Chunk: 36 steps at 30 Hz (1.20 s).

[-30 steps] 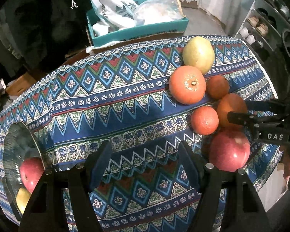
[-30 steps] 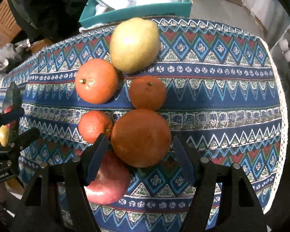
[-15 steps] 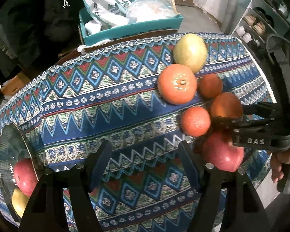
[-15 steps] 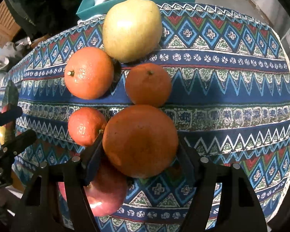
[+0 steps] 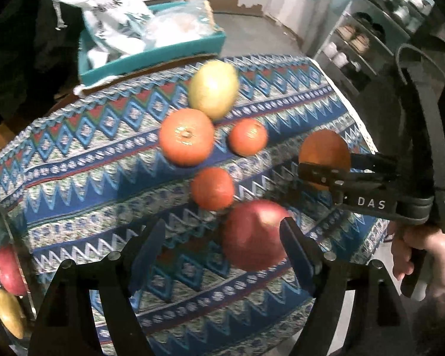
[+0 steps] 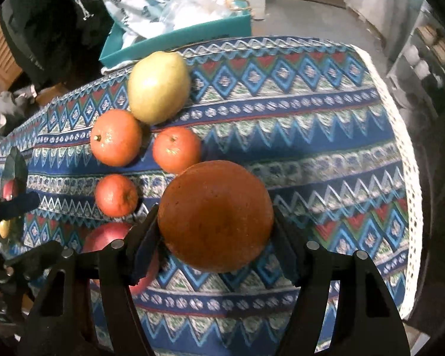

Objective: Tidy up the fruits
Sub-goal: 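Grasp the large orange grapefruit with the right tool and lift it, then grasp a red apple with the left tool while the right tool holds the grapefruit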

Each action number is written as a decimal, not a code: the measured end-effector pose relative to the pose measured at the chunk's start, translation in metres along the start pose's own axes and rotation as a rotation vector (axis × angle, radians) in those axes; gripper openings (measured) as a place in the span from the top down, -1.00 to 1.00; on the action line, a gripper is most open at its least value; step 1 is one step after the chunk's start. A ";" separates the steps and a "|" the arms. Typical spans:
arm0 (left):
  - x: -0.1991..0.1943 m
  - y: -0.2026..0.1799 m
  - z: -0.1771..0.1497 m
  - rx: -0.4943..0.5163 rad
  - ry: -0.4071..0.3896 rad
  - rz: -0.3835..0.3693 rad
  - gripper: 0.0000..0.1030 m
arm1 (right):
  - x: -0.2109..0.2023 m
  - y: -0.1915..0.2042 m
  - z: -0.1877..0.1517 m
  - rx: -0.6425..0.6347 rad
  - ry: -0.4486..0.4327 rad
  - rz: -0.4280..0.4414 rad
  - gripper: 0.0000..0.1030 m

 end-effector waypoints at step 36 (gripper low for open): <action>0.082 -0.037 -0.010 0.025 0.082 0.011 -0.49 | -0.008 -0.039 -0.033 0.053 0.041 -0.031 -0.36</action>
Point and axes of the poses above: each gripper's, at about its wrist camera, not at the fingertips, and x roughly the way its jaws point, y to its left, z to its top, the point moved 3 cm from there along x, roughly the way its jaws point, and after that the axes turned 2 degrees about x, right-handed, at the moved point
